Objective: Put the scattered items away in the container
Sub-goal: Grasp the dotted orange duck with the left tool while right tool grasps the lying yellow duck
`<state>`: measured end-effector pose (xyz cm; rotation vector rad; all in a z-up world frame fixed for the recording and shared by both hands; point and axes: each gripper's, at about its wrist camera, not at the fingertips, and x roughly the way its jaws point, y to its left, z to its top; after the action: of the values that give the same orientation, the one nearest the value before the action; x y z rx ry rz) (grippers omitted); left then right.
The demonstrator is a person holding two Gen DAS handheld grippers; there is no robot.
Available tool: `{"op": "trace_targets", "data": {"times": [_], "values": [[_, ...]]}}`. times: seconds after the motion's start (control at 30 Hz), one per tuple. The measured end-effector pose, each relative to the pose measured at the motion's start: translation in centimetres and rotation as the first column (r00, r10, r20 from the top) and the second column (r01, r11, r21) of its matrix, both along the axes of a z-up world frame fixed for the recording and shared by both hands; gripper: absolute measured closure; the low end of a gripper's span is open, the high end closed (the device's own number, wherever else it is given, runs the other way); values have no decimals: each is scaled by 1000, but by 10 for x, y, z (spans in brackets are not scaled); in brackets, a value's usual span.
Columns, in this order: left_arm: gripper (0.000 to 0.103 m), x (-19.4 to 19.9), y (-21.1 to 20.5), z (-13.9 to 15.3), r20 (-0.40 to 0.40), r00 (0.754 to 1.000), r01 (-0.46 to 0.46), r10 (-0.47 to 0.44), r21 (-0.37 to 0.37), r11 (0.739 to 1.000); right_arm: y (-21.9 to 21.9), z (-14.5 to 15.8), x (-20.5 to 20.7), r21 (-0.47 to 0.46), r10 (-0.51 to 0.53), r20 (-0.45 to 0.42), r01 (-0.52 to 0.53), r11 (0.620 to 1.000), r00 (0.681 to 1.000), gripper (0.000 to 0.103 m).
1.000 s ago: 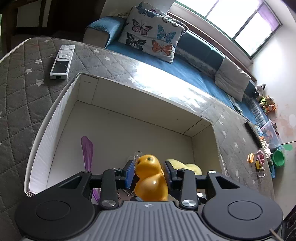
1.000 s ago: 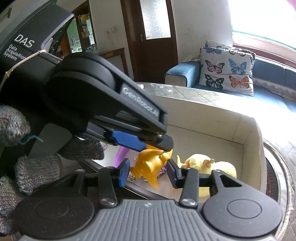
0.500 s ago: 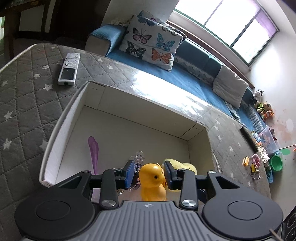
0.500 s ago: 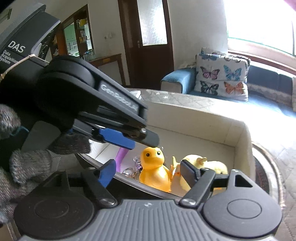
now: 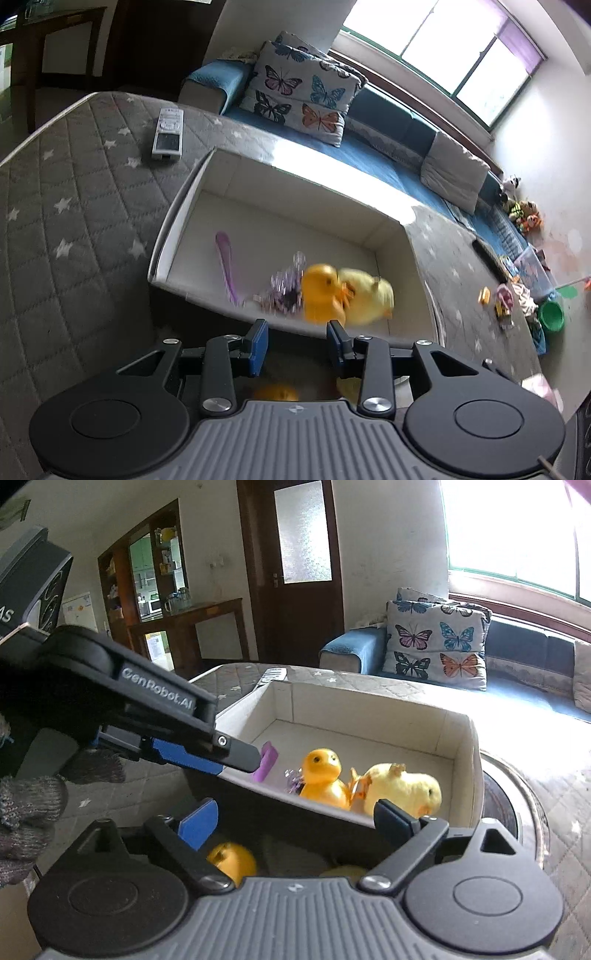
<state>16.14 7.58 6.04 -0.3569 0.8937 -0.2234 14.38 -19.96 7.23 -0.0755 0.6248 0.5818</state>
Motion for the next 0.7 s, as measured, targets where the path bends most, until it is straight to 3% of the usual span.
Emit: {"op": "trace_targets", "data": {"times": [0.3, 0.7], "values": [[65, -26, -5, -16, -51, 999, 18, -18, 13, 1000, -1, -9, -36, -4, 43, -45, -43, 999, 998, 8], [65, -26, -14, -27, -95, 995, 17, -11, 58, 998, 18, -28, -55, -5, 103, -117, -104, 995, 988, 8]]}}
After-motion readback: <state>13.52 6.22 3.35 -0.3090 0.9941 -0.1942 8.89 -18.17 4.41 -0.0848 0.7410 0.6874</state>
